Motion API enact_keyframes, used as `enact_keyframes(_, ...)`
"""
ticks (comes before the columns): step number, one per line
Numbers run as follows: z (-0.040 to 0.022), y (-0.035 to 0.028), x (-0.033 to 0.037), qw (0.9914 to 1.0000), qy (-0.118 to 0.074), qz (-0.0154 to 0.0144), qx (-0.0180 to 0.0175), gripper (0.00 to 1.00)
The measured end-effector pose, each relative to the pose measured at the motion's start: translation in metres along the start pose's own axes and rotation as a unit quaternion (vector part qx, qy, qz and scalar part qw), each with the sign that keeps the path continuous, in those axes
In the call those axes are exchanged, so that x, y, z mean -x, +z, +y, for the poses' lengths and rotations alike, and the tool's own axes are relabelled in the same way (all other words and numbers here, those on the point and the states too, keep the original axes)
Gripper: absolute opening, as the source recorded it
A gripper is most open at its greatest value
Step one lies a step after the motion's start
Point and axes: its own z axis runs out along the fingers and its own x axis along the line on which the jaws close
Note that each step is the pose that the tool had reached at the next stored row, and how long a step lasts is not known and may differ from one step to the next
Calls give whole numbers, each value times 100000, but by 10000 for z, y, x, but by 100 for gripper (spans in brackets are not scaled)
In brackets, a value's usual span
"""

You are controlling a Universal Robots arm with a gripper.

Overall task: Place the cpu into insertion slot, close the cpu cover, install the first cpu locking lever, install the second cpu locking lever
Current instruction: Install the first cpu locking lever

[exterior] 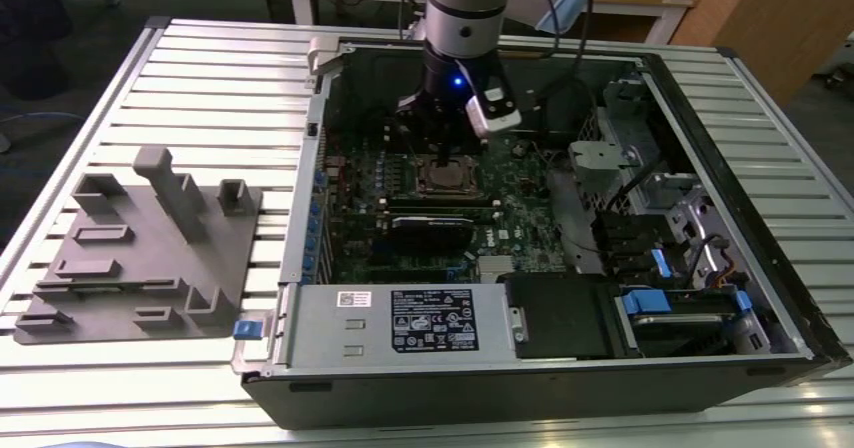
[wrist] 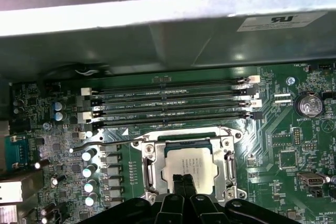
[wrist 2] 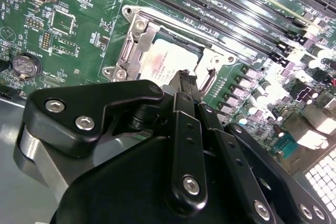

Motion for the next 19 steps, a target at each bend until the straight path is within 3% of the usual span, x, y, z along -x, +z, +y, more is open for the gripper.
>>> enact_keyframes(6,-1,-4,-6,100000,-4,-22,1,11)
enact_keyframes(13,0,-82,-6,100000,-2,-24,6,11)
enact_keyframes(19,0,-89,-5,100000,-2,-25,8,11)
